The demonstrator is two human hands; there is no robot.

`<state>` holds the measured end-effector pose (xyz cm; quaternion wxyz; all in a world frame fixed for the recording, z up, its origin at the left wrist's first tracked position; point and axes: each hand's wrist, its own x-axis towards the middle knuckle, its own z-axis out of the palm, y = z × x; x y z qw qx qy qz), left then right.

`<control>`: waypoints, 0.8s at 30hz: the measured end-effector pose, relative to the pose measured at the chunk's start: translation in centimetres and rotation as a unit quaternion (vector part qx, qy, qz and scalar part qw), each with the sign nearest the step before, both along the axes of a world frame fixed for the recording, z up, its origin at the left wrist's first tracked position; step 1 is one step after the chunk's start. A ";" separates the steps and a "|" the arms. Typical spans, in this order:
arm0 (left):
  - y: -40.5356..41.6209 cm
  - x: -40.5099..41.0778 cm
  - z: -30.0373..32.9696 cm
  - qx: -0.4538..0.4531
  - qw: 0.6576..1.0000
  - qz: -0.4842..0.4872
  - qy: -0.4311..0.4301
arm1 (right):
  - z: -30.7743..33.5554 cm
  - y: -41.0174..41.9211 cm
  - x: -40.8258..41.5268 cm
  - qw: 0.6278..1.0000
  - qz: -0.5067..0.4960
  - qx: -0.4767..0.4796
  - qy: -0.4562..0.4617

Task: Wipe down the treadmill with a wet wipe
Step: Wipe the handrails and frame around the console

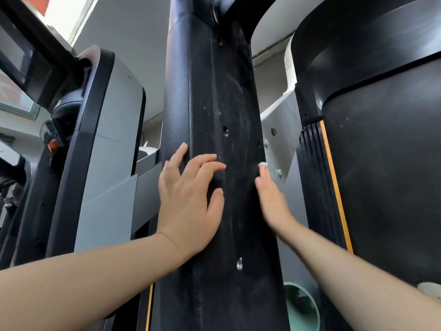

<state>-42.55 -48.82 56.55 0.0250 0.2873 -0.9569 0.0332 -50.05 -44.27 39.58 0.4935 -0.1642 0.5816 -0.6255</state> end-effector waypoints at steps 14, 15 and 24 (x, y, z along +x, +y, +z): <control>0.0 0.0 -0.1 -0.005 1.000 -0.005 -0.005 | 2.8 4.5 3.7 0.981 0.003 -0.147 0.127; 0.0 -0.1 -0.1 -0.003 1.000 -0.002 -0.005 | 2.2 2.5 1.8 0.991 0.003 -0.091 0.093; 0.0 -0.1 0.0 -0.001 1.000 0.005 -0.011 | 1.6 4.0 3.5 0.995 0.031 -0.076 0.062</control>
